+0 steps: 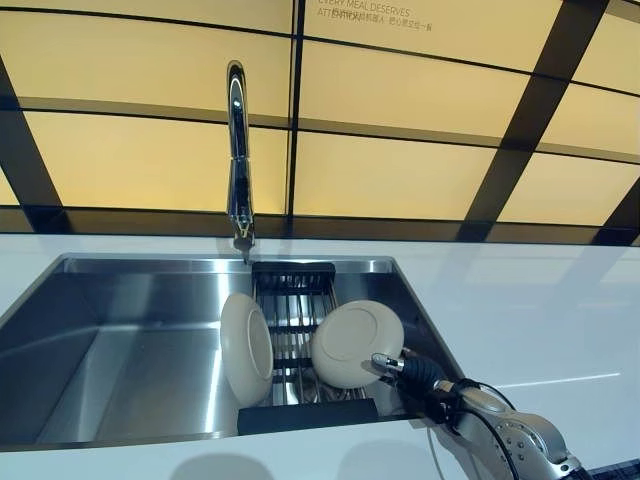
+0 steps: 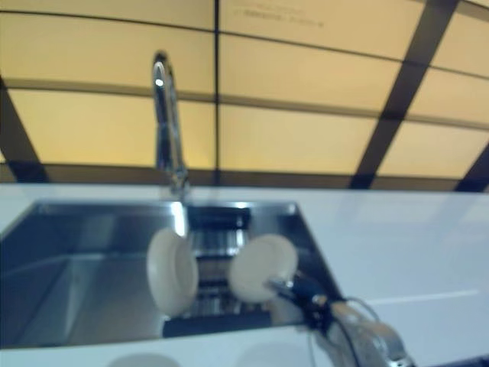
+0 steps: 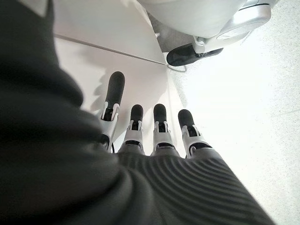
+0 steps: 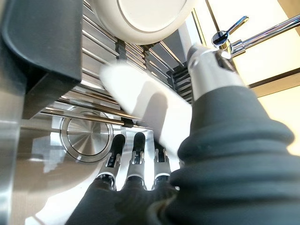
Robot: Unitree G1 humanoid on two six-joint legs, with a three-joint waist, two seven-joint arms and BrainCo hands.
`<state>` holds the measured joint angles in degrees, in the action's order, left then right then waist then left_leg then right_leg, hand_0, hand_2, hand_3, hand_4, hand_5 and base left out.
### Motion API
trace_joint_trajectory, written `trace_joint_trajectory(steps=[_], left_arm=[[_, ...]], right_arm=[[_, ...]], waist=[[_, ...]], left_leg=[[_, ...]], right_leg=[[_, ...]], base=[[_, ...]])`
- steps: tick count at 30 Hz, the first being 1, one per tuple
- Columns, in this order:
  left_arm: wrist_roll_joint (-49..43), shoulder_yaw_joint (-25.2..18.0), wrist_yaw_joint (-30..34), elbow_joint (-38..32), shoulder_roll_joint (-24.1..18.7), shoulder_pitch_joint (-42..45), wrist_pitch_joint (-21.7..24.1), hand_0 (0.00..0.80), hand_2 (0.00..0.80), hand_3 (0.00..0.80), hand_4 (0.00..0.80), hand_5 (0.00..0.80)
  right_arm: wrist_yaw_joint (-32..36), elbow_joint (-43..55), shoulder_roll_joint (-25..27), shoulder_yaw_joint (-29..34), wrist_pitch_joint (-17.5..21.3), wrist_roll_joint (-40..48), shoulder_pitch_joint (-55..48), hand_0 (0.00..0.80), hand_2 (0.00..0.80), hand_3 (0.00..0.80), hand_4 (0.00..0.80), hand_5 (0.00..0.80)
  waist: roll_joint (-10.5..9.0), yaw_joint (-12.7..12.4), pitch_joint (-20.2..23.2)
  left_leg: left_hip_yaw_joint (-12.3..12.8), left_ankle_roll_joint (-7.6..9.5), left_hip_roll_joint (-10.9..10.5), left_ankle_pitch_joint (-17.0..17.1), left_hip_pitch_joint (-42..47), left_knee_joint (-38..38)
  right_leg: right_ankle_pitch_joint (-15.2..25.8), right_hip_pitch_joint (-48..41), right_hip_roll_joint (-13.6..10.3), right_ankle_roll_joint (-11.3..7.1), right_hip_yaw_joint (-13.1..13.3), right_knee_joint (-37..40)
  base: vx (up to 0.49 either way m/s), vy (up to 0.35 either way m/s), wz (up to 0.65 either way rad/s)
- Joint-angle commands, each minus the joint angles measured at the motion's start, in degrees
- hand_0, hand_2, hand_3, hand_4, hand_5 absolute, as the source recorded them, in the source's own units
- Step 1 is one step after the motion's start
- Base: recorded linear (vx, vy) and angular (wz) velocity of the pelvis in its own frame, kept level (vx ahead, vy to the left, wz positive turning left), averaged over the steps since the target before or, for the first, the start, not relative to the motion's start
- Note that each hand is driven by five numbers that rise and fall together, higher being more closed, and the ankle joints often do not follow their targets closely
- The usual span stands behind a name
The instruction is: Take plates into dishwasher
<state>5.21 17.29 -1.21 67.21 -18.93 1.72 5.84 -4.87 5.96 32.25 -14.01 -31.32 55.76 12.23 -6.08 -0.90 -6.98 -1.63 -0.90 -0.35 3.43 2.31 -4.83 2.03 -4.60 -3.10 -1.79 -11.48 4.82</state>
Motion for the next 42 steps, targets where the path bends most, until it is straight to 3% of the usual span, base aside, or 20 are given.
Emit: trace_joint_trajectory(steps=[1,8,11,15,20,21,22,25,26,29,42], left_arm=[[-1.3,1.6,-0.5,3.8,0.0,-5.6,1.9,0.000,0.000,0.000,0.000,0.000],[-1.5,1.4,-0.2,3.2,-0.4,-5.4,1.4,0.000,0.000,0.000,0.000,0.000],[-1.6,1.4,-0.4,3.1,-0.4,-5.4,1.2,0.000,0.000,0.000,0.000,0.000],[-1.4,1.3,-0.5,2.7,-0.4,-5.3,1.0,0.000,0.000,0.000,0.000,0.000],[-1.3,1.1,-0.5,2.6,-0.5,-5.1,0.9,0.000,0.000,0.000,0.000,0.000],[-1.2,1.1,-0.4,2.7,-0.5,-5.2,0.9,0.000,0.000,0.000,0.000,0.000],[-1.2,1.0,-0.4,2.7,-0.5,-5.2,0.9,0.000,0.000,0.000,0.000,0.000],[-1.2,1.2,-0.7,2.8,-0.3,-5.2,0.9,0.000,0.000,0.000,0.000,0.000],[-1.2,1.2,-0.7,2.7,-0.3,-5.1,1.0,0.000,0.000,0.000,0.000,0.000],[-1.3,1.0,-0.6,2.4,-0.4,-5.0,0.7,0.000,0.000,0.000,0.000,0.000],[-1.6,1.2,-0.5,2.8,-0.6,-5.2,0.9,0.000,0.000,0.000,0.000,0.000]], right_arm=[[-0.5,0.9,-0.1,3.0,4.3,0.1,4.8,0.213,0.213,0.213,0.213,0.213],[-0.6,0.5,0.1,4.6,6.6,-0.4,6.8,0.213,0.213,0.213,0.213,0.213],[-1.4,0.5,0.2,4.6,6.7,0.3,7.8,0.254,0.254,0.254,0.254,0.254],[-1.5,0.2,0.3,4.6,6.8,0.3,8.4,0.213,0.213,0.213,0.213,0.213],[-1.1,0.0,0.5,4.3,7.1,0.5,8.5,0.267,0.267,0.267,0.267,0.267],[-1.0,-0.1,0.5,4.3,7.2,0.5,8.6,0.301,0.301,0.301,0.301,0.301],[-1.3,0.1,0.5,4.2,7.0,0.7,8.7,0.471,0.471,0.471,0.471,0.471],[-1.4,0.0,0.2,4.1,6.7,0.8,8.6,0.565,0.565,0.565,0.565,0.565],[-1.2,-0.2,0.2,4.0,6.7,0.7,8.6,0.665,0.665,0.665,0.665,0.665],[-1.1,-0.4,0.4,4.0,6.3,0.7,8.5,0.784,0.784,0.784,0.784,0.784],[0.1,-0.8,0.9,3.2,5.4,2.1,7.9,0.800,0.800,0.800,0.800,0.800]], waist=[[-0.69,-1.6,0.6],[-1.04,-1.8,0.8],[-1.26,-1.9,0.9],[-1.40,-2.0,0.9],[-1.58,-1.9,1.0],[-1.60,-1.9,1.0],[-1.67,-1.9,1.0],[-1.84,-1.9,1.0],[-1.86,-2.0,1.0],[-1.84,-2.0,1.0],[-1.83,-1.8,1.0]], left_leg=[[1.4,1.17,0.3,-0.8,-0.9,-0.2],[1.6,1.10,0.3,-1.0,-0.9,-0.2],[1.7,1.04,0.4,-1.0,-1.0,-0.2],[2.0,0.95,0.5,-1.0,-0.9,-0.2],[2.4,0.83,0.6,-1.0,-0.9,-0.2],[2.5,0.85,0.6,-1.0,-1.0,-0.2],[2.6,0.87,0.6,-1.0,-1.0,-0.2],[2.6,0.85,0.6,-0.9,-1.1,-0.2],[2.6,0.81,0.7,-0.9,-1.2,-0.2],[2.5,0.81,0.7,-0.9,-1.2,-0.2],[2.2,0.96,0.6,-0.9,-1.0,-0.2]], right_leg=[[-2.1,1.4,-0.4,-1.47,-0.1,-5.7],[-1.7,1.1,-0.2,-1.63,0.1,-4.9],[-1.4,1.2,-0.2,-1.65,0.1,-4.5],[-1.0,1.0,-0.1,-1.61,0.0,-4.0],[-0.8,1.0,0.0,-1.62,0.1,-3.5],[-0.7,1.1,0.1,-1.60,0.2,-3.5],[-0.7,1.1,0.1,-1.56,0.3,-3.4],[-0.6,1.1,0.2,-1.51,0.3,-3.3],[-0.6,1.1,0.2,-1.49,0.2,-3.3],[-0.7,1.2,0.1,-1.48,0.2,-3.4],[-0.8,1.1,0.0,-1.45,0.3,-3.8]], base=[[0.000,0.000,0.00],[0.000,0.000,0.00],[0.000,0.000,0.00],[0.000,0.000,0.00],[0.000,0.000,0.00],[0.000,0.000,0.00],[0.000,0.000,0.00],[0.000,0.000,0.00],[0.000,0.000,0.00],[0.000,0.000,0.00],[0.000,0.000,0.00]])
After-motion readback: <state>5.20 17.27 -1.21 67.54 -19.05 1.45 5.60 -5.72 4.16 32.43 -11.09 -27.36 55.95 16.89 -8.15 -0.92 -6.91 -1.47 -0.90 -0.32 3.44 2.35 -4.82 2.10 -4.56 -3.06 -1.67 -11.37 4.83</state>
